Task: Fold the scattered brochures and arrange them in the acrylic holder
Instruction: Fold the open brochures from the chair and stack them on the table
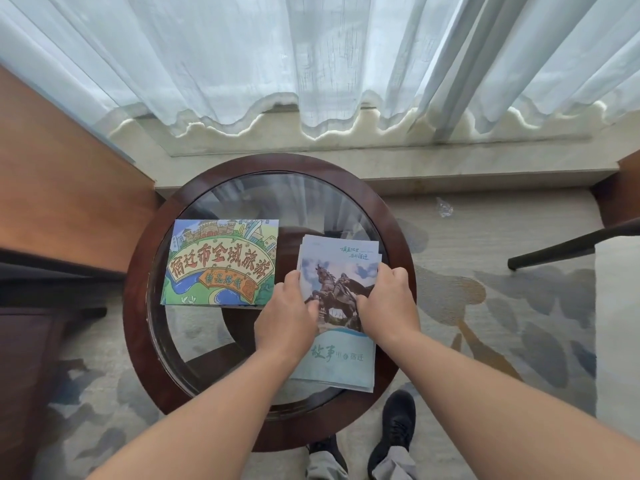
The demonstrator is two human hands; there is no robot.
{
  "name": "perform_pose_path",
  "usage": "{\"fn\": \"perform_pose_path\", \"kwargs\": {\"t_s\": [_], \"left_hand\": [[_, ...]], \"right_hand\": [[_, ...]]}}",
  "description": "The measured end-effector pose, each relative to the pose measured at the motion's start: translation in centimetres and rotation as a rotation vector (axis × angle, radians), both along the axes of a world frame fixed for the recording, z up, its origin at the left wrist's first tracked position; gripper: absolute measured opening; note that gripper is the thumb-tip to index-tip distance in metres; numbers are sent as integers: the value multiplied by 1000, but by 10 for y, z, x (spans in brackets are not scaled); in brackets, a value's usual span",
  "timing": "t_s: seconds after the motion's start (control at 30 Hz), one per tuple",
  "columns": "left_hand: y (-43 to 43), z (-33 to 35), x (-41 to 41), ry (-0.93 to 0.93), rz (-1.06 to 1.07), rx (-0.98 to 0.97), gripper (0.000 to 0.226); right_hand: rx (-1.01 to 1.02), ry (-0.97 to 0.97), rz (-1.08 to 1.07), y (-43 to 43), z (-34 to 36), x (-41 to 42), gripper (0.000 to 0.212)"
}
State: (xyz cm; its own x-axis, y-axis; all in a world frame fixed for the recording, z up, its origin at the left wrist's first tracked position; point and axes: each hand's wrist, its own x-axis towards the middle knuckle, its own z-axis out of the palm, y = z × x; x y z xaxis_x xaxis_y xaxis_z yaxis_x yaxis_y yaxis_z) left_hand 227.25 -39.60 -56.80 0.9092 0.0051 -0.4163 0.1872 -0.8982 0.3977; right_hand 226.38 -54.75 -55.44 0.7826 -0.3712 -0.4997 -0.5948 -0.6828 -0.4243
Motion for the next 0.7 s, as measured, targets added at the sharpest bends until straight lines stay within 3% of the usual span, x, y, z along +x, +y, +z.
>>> {"fn": "perform_pose_path", "kwargs": {"t_s": [0.13,0.23,0.33,0.47,0.7], "left_hand": [[0,3,-1,1,-14,41,47],[-3,4,-3,-134,-111,128,60],[-20,1,4,-261,-253,103,62],[-48,-17,20,-180,-390,83,66],[-36,-42,-4,-197,-564,243,74]], "right_hand": [[9,-20,45,-2,-1,0,42],[-40,-51,160,-8,0,-1,76],[-171,-35,436,-17,-2,3,104],[-264,38,768,-26,-9,11,106],[-286,105,780,-25,-11,9,106]]}}
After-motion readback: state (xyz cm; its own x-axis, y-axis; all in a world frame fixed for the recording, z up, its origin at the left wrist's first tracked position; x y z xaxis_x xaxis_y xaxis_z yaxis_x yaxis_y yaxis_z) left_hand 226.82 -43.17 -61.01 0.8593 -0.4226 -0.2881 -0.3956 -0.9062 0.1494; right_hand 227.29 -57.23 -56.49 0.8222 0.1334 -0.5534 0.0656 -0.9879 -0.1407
